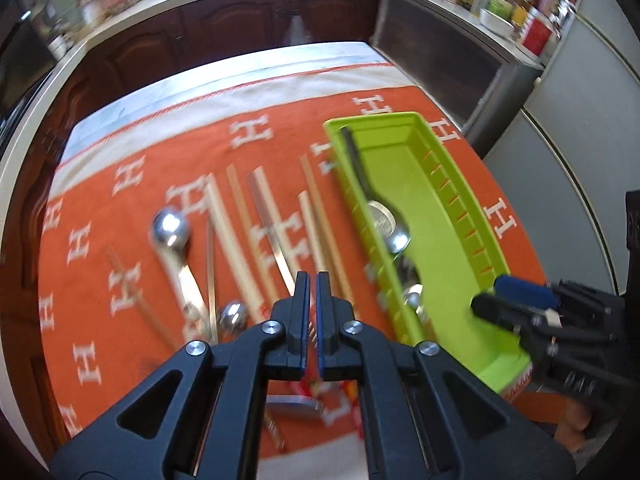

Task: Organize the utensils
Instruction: 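Carry both spoons over the green tray and open both tools to drop them, then move both tools back over the utensil pile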

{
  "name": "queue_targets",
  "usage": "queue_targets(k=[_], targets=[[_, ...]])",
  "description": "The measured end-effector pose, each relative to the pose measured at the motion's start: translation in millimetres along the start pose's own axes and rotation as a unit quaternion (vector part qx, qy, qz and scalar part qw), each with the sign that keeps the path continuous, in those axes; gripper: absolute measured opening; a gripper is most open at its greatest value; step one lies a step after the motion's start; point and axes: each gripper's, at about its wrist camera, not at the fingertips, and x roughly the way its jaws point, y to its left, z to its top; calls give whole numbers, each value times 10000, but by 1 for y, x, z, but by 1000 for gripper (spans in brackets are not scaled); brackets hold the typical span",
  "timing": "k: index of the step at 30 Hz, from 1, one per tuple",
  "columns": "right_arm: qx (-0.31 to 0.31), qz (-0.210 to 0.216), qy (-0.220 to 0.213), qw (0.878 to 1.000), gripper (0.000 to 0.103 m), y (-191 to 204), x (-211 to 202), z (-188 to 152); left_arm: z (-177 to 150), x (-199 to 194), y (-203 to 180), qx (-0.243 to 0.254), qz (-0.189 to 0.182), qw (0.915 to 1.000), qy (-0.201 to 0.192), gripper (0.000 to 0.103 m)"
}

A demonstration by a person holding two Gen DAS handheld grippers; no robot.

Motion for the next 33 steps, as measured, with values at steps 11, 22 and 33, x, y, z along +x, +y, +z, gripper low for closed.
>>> queue_targets(k=[11,22,33], targets=[[-581,-121,-56,9982,47,46,-11,-7,-57,-28,42,-574,406,9975,-114,1],[-1419,-354,-231,9890,47,108,-10,-6,-72,-41,67,-900,161,9953,-307,1],[-1813,-312,-163,9828,47,148,10,3,-89,-25,110,-1537,128,9879,-141,1]])
